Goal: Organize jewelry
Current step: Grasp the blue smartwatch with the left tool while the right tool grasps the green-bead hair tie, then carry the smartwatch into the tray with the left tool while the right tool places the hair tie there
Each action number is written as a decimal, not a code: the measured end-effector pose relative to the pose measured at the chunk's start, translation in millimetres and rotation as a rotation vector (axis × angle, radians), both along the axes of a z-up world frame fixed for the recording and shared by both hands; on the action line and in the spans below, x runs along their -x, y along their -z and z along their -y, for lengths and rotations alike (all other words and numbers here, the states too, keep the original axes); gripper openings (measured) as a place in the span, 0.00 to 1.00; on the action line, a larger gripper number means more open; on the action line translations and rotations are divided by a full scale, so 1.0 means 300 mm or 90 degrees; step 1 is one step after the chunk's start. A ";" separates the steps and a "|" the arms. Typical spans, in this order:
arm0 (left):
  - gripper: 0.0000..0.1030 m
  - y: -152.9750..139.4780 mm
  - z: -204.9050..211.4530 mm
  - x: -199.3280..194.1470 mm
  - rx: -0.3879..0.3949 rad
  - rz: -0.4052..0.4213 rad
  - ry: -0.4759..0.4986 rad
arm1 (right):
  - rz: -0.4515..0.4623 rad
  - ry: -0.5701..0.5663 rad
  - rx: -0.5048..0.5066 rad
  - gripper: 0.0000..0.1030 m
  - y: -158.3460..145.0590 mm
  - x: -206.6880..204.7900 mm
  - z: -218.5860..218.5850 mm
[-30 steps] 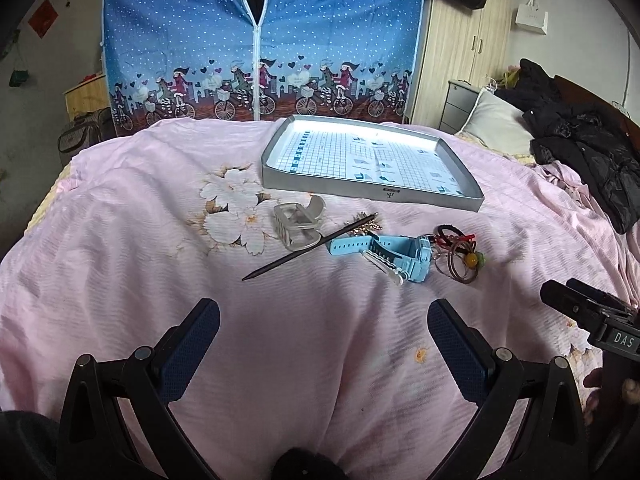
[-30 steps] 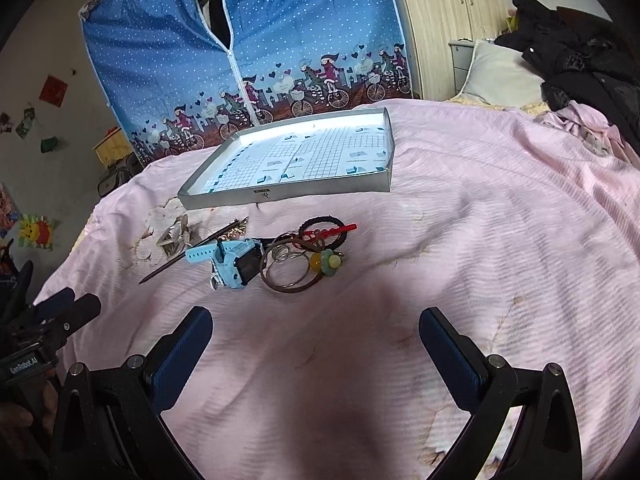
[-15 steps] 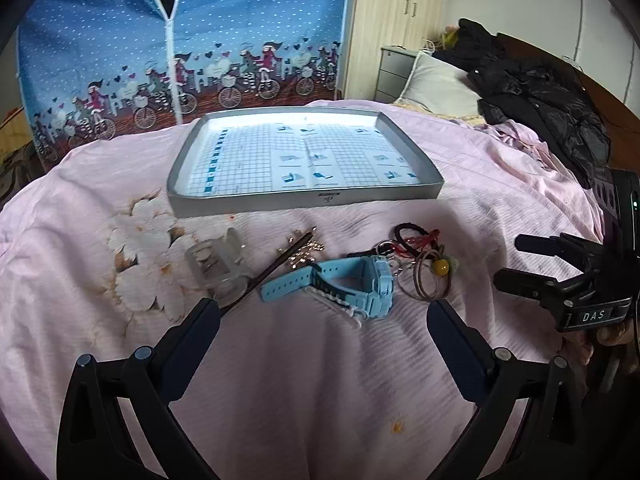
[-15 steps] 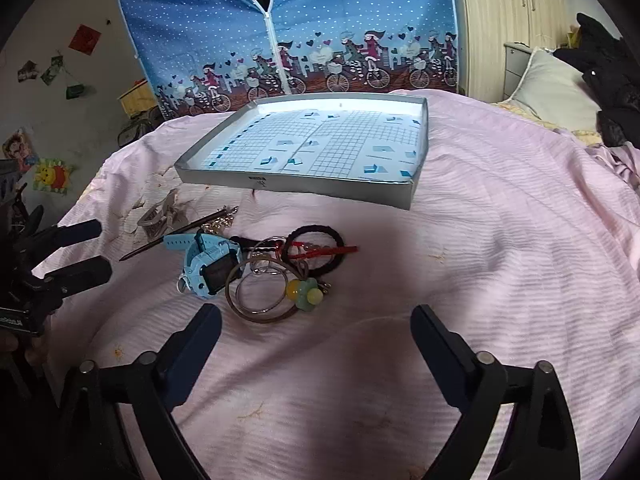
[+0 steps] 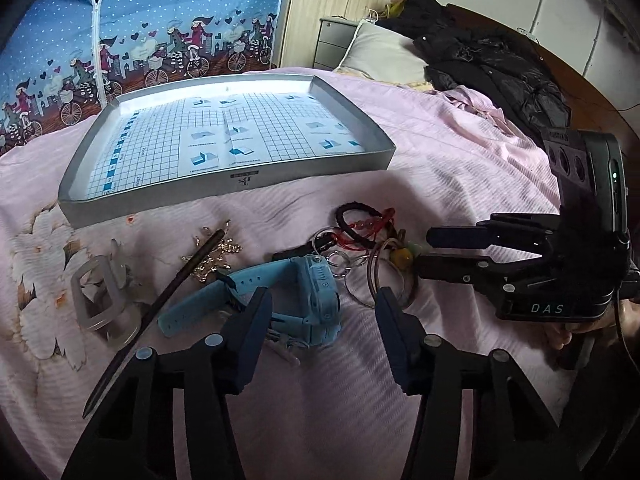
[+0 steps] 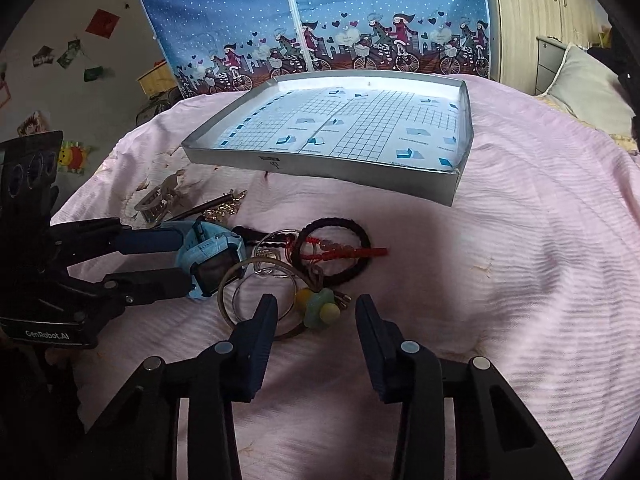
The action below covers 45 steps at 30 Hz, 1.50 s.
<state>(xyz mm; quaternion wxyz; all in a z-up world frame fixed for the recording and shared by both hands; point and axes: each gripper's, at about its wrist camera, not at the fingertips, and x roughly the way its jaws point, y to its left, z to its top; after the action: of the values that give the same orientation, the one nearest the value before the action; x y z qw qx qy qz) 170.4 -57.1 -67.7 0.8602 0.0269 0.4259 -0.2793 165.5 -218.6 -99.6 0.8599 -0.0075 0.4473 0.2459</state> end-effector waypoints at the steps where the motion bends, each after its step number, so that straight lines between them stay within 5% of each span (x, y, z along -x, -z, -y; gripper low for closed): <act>1: 0.40 0.005 0.005 -0.004 -0.005 0.003 -0.001 | -0.003 0.002 -0.001 0.35 0.005 -0.005 0.001; 7: 0.39 0.021 0.033 -0.032 -0.036 0.003 0.013 | -0.030 0.007 -0.012 0.32 0.035 -0.030 0.005; 11: 0.30 0.038 0.052 -0.034 -0.079 0.004 0.019 | -0.035 0.003 -0.006 0.24 0.042 -0.024 -0.004; 17: 0.17 0.050 0.056 -0.029 -0.077 -0.007 0.030 | -0.034 0.010 -0.008 0.24 0.044 -0.014 0.000; 21: 0.16 0.060 0.084 -0.007 -0.117 -0.001 0.059 | -0.037 0.009 -0.002 0.24 0.052 -0.013 -0.006; 29: 0.14 0.036 0.042 0.007 -0.073 0.009 0.017 | -0.017 0.017 -0.022 0.20 0.022 0.006 0.005; 36: 0.14 -0.027 0.009 0.028 0.020 0.014 0.004 | 0.036 0.029 -0.067 0.19 -0.047 0.022 0.034; 45: 0.14 -0.160 -0.025 0.005 0.069 0.166 -0.069 | 0.105 0.093 -0.116 0.19 -0.120 0.009 0.099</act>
<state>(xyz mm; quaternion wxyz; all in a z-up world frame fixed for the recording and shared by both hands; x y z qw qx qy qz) 168.9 -49.7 -19.7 0.9222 -0.0069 0.2957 -0.2492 162.7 -248.2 -63.7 0.9065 0.0827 0.3505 0.2205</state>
